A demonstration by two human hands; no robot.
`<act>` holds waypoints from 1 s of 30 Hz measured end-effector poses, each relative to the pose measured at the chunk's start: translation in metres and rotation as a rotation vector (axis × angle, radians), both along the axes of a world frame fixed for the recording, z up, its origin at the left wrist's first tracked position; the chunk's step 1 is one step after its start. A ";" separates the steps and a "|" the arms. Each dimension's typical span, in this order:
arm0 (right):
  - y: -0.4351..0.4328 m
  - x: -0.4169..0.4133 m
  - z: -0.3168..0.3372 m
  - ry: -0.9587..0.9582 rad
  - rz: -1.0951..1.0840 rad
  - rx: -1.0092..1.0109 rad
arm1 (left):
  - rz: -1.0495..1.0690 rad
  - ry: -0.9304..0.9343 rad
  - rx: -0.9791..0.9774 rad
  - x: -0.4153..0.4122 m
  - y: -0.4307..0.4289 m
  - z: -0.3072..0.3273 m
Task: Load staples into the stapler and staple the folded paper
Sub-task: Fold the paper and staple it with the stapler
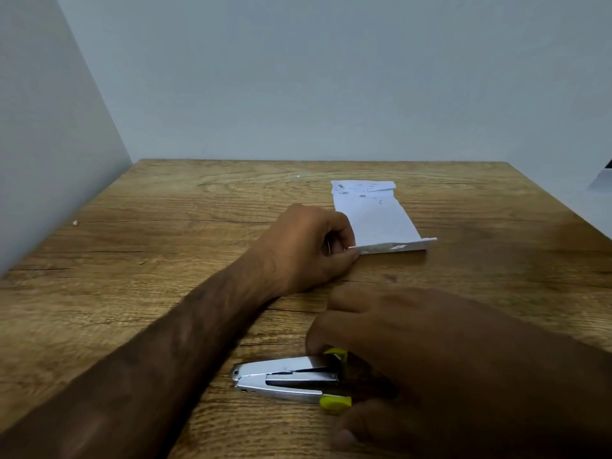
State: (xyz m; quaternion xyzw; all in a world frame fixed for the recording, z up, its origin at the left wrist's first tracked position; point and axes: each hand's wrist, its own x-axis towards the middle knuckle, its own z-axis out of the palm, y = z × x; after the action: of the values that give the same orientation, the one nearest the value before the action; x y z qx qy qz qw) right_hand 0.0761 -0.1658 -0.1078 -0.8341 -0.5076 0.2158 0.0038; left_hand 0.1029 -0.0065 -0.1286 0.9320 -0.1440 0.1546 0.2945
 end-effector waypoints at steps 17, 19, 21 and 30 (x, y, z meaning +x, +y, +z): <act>-0.042 0.037 0.009 1.006 -0.349 0.974 | -0.025 -0.127 -0.151 0.000 -0.002 -0.004; -0.040 0.039 0.011 1.113 -0.446 1.039 | 0.003 -0.176 -0.150 0.001 -0.001 -0.004; -0.039 0.043 0.011 1.153 -0.537 1.055 | 0.035 -0.249 -0.137 0.001 -0.001 -0.003; -0.041 0.052 0.009 1.117 -0.726 1.021 | 0.110 -0.029 -0.586 0.003 -0.004 -0.006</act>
State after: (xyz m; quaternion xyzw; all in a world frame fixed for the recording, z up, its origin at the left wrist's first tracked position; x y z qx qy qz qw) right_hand 0.1283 -0.2069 -0.0990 -0.6120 -0.1662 0.3263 0.7009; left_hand 0.1062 -0.0107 -0.1348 0.8113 -0.0467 0.2185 0.5402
